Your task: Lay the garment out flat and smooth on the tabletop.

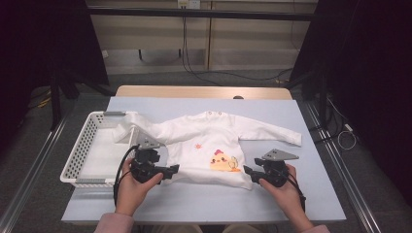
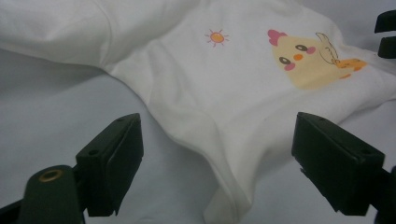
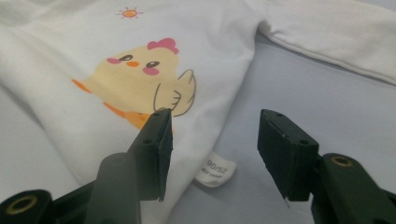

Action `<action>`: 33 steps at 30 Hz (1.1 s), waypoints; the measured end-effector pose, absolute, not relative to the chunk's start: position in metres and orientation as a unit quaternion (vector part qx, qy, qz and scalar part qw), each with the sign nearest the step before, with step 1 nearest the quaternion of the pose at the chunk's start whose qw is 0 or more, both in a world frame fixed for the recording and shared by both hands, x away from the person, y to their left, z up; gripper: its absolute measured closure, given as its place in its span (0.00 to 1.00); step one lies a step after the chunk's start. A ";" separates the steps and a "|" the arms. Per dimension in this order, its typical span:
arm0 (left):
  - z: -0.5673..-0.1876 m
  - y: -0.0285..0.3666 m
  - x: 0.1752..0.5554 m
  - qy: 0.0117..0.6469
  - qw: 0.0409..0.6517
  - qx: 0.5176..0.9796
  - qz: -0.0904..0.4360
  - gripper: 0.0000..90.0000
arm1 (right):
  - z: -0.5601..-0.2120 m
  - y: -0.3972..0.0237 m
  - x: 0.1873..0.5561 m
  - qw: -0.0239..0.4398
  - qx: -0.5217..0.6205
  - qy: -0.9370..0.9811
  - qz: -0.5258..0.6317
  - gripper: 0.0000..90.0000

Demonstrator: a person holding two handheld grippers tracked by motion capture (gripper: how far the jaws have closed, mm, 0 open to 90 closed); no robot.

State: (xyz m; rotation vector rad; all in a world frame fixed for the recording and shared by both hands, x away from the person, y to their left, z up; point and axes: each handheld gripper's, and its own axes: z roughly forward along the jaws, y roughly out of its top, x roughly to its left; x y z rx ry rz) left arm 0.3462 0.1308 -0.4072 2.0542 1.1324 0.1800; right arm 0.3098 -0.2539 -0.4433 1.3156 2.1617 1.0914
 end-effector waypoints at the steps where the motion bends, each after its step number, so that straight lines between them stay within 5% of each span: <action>1: -0.407 0.133 0.346 0.436 0.373 0.816 0.072 0.21 | -0.443 -0.253 0.309 0.192 0.463 0.773 0.388 0.51; 9: -0.414 0.132 0.340 0.431 0.360 0.824 0.073 0.22 | -0.452 -0.247 0.306 0.185 0.456 0.788 0.369 0.59; 17: -0.419 0.130 0.341 0.430 0.353 0.828 0.069 0.23 | -0.455 -0.245 0.310 0.165 0.443 0.802 0.366 0.94; 20: -0.420 0.131 0.343 0.427 0.360 0.827 0.065 0.23 | -0.454 -0.246 0.311 0.162 0.440 0.802 0.371 1.00; 33: -0.422 0.129 0.343 0.429 0.358 0.826 0.069 0.29 | -0.443 -0.258 0.326 0.184 0.454 0.773 0.403 1.00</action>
